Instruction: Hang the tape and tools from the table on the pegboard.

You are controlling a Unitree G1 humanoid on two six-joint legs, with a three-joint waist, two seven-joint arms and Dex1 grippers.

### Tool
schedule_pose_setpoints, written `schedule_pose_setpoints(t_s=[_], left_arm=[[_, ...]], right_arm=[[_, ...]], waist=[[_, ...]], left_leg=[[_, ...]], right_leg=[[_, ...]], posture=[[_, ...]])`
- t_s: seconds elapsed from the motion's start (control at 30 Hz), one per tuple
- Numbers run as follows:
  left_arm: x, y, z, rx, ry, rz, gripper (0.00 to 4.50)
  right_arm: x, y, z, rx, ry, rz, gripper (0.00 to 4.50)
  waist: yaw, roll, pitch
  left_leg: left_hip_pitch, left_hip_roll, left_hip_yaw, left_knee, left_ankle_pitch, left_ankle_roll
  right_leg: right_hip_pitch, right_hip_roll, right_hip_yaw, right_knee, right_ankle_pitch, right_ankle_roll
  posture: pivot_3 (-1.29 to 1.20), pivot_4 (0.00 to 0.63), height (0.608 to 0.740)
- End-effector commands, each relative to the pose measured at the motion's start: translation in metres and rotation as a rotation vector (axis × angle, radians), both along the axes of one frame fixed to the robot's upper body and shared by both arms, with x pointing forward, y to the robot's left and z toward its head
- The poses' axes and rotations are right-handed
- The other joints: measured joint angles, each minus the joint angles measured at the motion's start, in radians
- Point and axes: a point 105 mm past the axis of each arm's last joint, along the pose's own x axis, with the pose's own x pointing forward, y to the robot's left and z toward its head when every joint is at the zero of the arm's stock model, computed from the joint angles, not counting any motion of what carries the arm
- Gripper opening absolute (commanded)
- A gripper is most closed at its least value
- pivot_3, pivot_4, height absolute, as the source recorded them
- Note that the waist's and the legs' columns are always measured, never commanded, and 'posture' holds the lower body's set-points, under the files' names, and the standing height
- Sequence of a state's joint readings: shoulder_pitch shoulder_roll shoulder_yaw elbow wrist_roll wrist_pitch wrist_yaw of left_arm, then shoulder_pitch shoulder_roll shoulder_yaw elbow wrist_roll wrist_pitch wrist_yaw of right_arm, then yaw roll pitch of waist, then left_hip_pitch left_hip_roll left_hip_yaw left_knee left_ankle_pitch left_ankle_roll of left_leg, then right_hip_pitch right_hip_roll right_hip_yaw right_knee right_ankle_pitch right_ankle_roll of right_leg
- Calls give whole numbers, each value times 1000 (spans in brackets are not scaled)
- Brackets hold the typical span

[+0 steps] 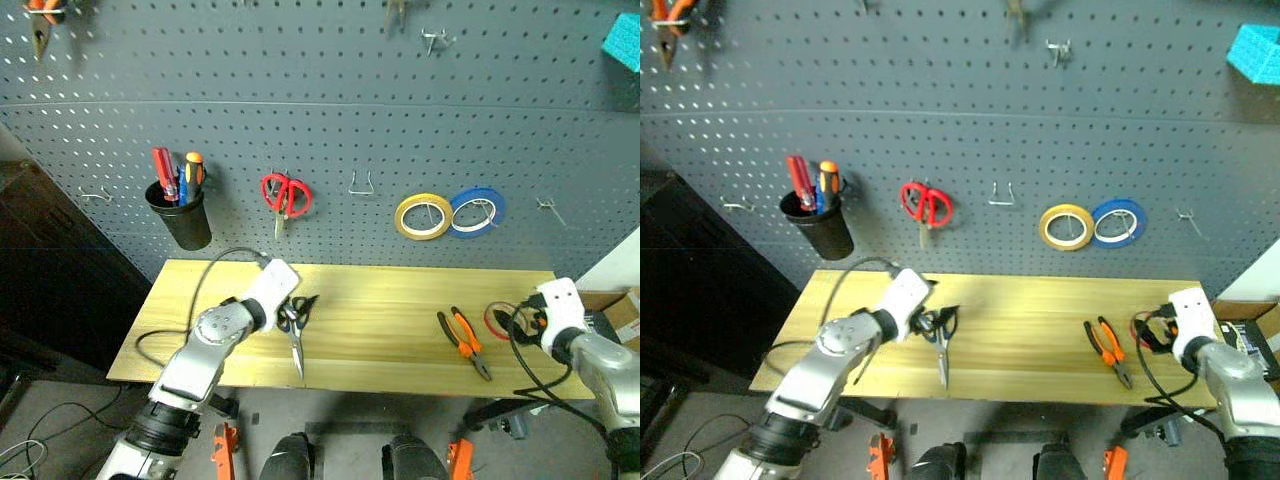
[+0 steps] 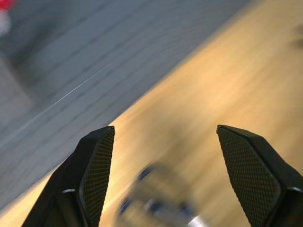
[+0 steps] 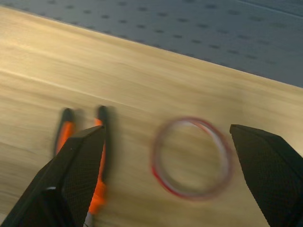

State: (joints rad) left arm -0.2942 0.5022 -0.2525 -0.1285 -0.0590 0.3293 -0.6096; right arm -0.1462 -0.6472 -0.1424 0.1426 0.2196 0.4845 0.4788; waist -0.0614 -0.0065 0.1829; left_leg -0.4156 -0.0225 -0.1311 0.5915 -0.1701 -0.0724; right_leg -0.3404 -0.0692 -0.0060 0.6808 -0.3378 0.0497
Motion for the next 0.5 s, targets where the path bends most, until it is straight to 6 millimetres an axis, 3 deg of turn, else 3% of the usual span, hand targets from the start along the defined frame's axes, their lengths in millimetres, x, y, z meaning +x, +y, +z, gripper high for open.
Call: schedule_pose_setpoints(t_s=[0.03,0.3,0.5], left_arm=[[-6,-17,20,-32,-40,-118,3656],[-16,-22,21,-33,-37,-193,3656],[-26,-24,19,-59,17,-241,3656]], right_arm=[[12,-3,-3,-43,48,4,4500],[29,-30,-28,-138,170,-56,4500],[28,-22,-48,-190,269,39,4500]], waist=[[-2,-1,14],[-1,-4,44],[-4,-4,51]], left_leg=[[0,0,0,0,0,0],[-4,-1,1,0,-2,3],[-4,0,2,0,-2,3]], right_leg=[[0,0,0,0,0,0],[-3,-1,0,0,0,0],[-4,-1,0,0,0,0]], posture=[[-99,225,740],[-74,235,740],[-70,227,740]])
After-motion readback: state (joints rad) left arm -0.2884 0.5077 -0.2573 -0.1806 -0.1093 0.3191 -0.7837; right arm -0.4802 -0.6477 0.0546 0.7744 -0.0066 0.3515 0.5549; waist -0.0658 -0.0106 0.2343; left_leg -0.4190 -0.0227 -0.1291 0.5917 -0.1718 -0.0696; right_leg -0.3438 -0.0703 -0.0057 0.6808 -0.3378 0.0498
